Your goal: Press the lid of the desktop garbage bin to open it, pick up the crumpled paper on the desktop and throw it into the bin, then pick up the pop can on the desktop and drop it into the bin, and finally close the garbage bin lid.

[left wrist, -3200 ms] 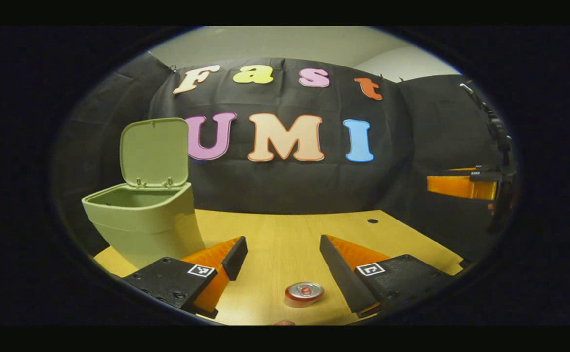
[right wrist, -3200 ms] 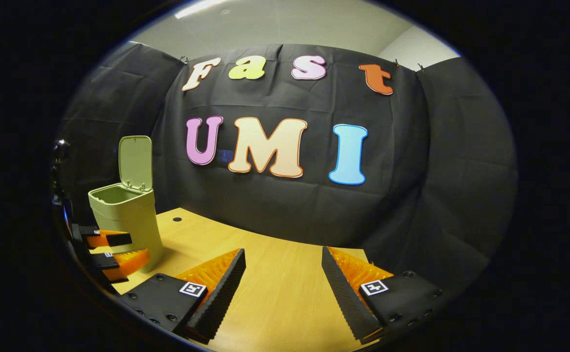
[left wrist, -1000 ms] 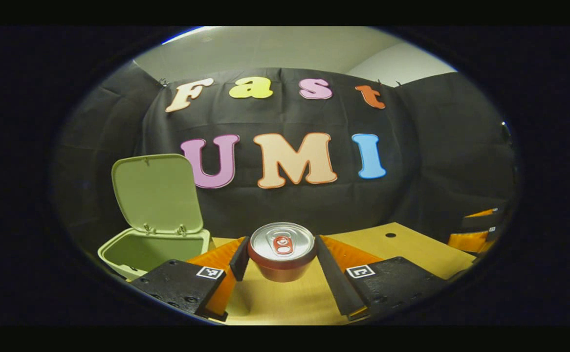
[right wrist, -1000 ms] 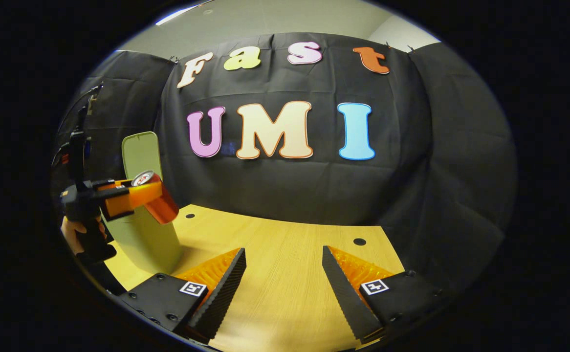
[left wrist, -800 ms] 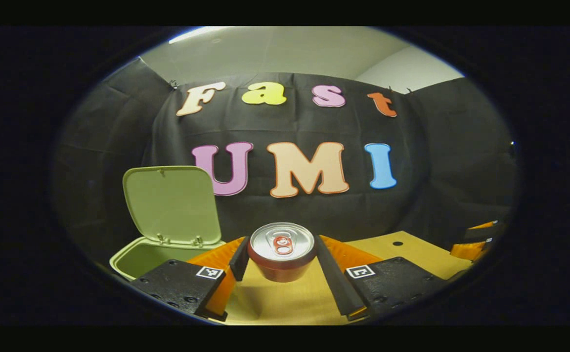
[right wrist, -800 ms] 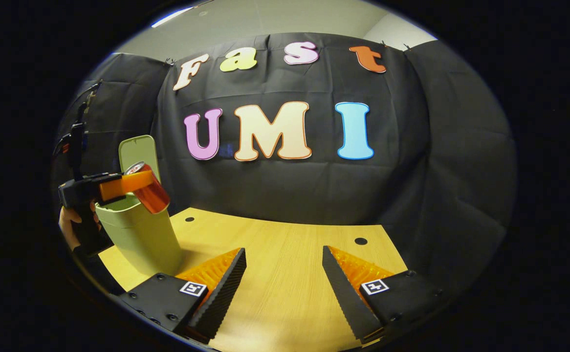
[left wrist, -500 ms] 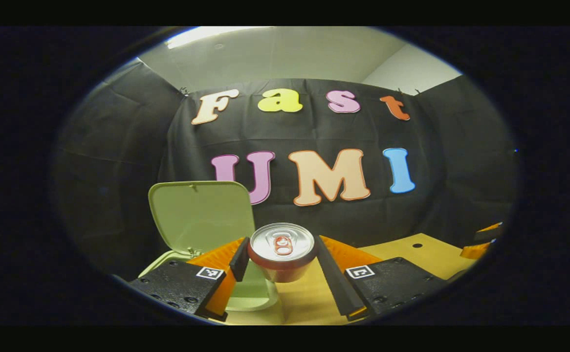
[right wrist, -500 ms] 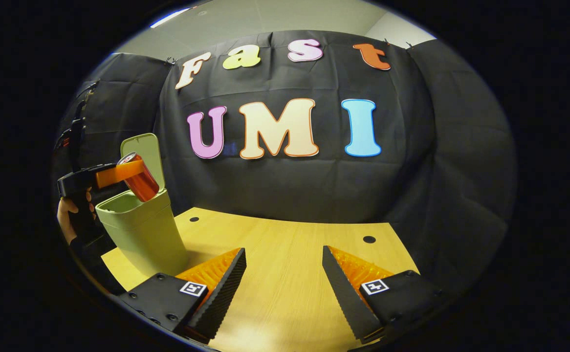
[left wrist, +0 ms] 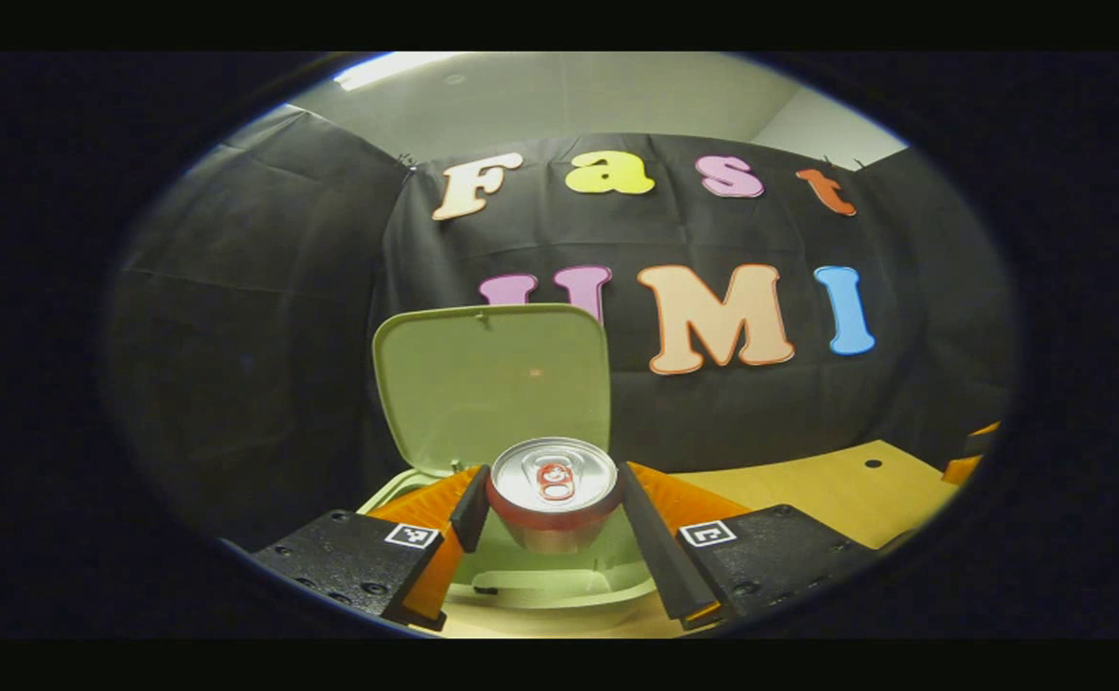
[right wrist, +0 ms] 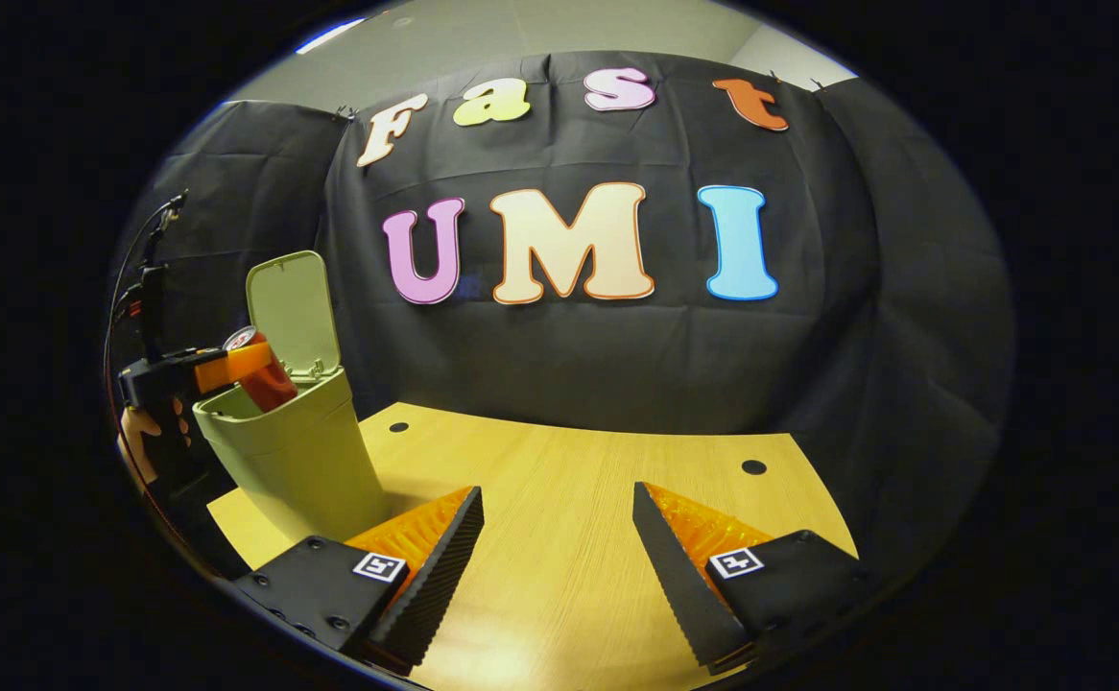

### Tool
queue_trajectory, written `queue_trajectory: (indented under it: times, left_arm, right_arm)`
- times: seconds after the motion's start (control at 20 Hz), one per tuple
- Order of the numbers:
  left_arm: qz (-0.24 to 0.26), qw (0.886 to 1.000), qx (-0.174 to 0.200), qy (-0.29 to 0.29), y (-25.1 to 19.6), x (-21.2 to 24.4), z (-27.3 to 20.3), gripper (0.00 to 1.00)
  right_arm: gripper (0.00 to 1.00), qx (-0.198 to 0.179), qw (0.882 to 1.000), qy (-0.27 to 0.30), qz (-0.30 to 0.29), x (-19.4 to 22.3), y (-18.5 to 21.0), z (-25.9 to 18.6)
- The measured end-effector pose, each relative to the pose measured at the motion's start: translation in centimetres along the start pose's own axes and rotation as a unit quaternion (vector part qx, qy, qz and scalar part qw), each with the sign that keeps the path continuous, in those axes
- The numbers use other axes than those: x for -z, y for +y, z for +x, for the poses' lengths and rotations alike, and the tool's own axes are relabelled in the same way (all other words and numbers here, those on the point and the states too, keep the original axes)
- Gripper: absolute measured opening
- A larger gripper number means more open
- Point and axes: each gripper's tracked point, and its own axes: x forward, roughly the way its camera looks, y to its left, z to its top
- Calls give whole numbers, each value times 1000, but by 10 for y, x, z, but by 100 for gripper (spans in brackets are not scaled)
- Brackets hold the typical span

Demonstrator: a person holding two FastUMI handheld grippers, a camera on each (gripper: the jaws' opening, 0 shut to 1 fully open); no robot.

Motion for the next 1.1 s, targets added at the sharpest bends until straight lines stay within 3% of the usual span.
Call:
queue_trajectory:
  times: [0.15,0.45,0.85,1.1]
  left_arm:
    - [-4,1000,-19,9,15,9,1,77]
    - [-1,999,-31,-22,31,-23,1,89]
    - [-13,997,6,-73,28,-104,21,89]
    - [8,994,18,-109,34,-152,46,89]
  right_arm:
    - [99,-2,1000,1,-3,-1,6,2]
    - [98,-3,1000,-2,-7,-6,14,2]
    - [99,17,1000,-5,-5,-4,13,-4]
    - [99,42,999,-7,9,-1,5,-13]
